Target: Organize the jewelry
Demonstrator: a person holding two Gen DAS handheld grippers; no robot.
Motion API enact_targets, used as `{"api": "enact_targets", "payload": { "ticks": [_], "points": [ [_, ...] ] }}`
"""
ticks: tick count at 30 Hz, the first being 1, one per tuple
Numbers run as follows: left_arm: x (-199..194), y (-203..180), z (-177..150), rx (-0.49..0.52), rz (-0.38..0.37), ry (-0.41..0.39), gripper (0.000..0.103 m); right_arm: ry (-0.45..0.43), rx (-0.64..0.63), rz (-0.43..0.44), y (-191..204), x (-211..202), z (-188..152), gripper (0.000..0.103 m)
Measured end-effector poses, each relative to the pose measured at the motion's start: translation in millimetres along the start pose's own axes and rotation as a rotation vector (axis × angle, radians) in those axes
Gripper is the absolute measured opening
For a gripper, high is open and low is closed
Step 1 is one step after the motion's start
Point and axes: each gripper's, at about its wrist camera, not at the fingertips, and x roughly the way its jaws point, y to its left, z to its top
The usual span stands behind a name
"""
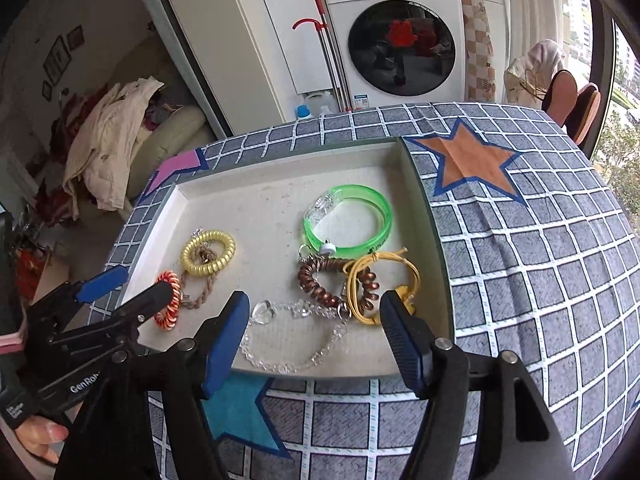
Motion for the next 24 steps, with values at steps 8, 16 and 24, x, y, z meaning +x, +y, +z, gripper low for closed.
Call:
{"api": "enact_targets", "payload": {
  "ticks": [8, 16, 24],
  "points": [
    [-16.5, 1.9, -7.4, 0.003, 0.031, -0.013, 0.103, -0.005, -0.027, -0.045, 0.0, -6.5, -10.0, 0.079],
    [-33.4, -0.4, -17.4, -0.006, 0.048, -0.015, 0.103, -0.091, -0.043, -0.061, 3.2, -22.6, -21.0, 0.093],
    [-57.0, -1.8, -28.8, -0.035, 0.085, -0.054, 0.103, -0.114, -0.069, -0.086, 11.0, -34.5, -31.7, 0.093]
  ]
}}
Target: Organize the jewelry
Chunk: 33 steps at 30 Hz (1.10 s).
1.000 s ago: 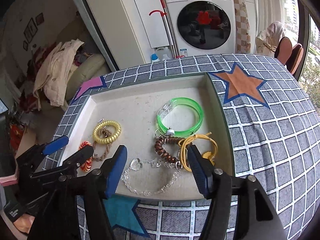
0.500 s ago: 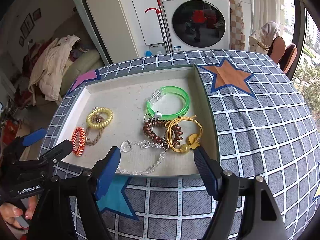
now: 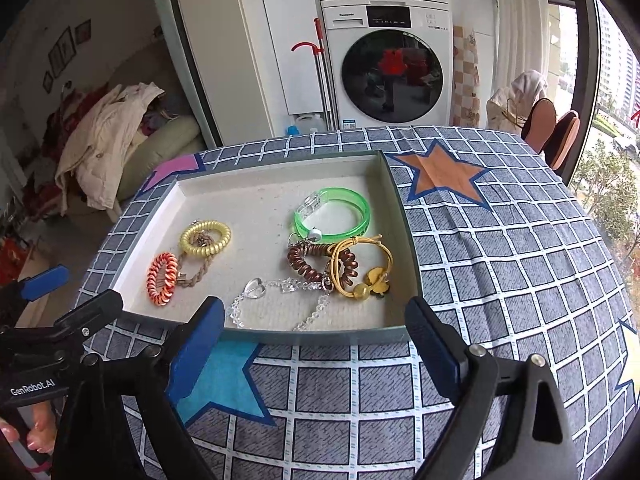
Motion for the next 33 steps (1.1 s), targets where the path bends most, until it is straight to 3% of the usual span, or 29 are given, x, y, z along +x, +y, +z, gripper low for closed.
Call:
{"api": "enact_targets", "payload": {
  "ticks": [15, 33],
  "points": [
    [-48.0, 2.9, -33.4, -0.073, 0.057, -0.099, 0.103, -0.086, -0.01, -0.023, 7.1, -41.3, -26.7, 0.093],
    [-57.3, -14.2, -64.9, -0.06, 0.098, -0.172, 0.103, -0.124, -0.058, -0.085, 13.6, -59.6, -55.4, 0.093]
  ]
}}
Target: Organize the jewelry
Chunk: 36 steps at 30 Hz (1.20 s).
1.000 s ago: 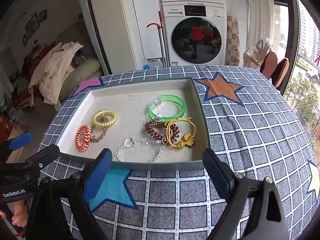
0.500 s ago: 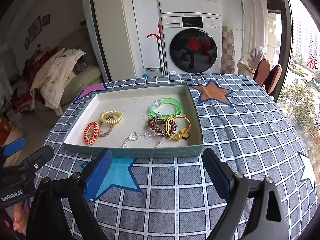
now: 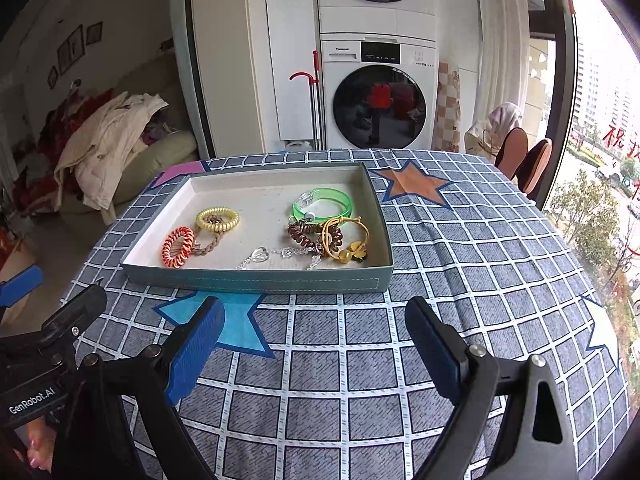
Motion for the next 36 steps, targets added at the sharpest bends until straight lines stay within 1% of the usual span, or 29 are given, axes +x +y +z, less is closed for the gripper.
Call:
{"api": "enact_targets", "payload": {
  "ticks": [3, 14, 20, 36],
  "points": [
    [4.1, -0.1, -3.0, -0.005, -0.003, 0.016, 0.103, -0.003, -0.007, 0.0, 1.2, -1.8, -0.4, 0.093],
    [16.0, 3.2, -12.5, 0.01, 0.006, 0.015, 0.103, 0.002, 0.0, 0.008, 3.2, 3.0, -0.6, 0.093],
    [25.7, 12.6, -18.7, 0.002, 0.014, 0.034, 0.103, 0.004, -0.006, 0.012, 7.8, 5.0, -0.4, 0.093],
    [22.8, 7.8, -15.7, 0.001, 0.011, 0.034, 0.103, 0.006, 0.002, 0.011, 7.1, 8.2, -1.3, 0.093]
  ]
}}
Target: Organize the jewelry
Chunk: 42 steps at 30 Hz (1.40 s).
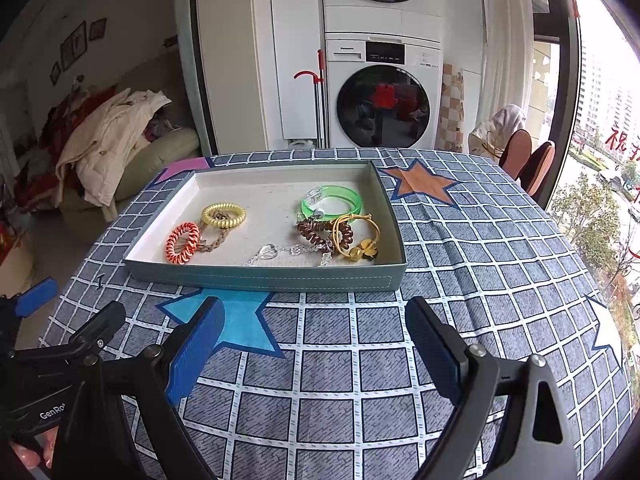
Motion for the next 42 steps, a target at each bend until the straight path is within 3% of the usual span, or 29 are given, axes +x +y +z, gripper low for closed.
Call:
{"api": "enact_targets", "payload": {
  "ticks": [42],
  "points": [
    [-3.2, -0.4, 3.5, -0.014, -0.007, 0.014, 0.103, -0.01, 0.002, 0.003, -1.6, -6.0, 3.0, 0.093]
  ]
}}
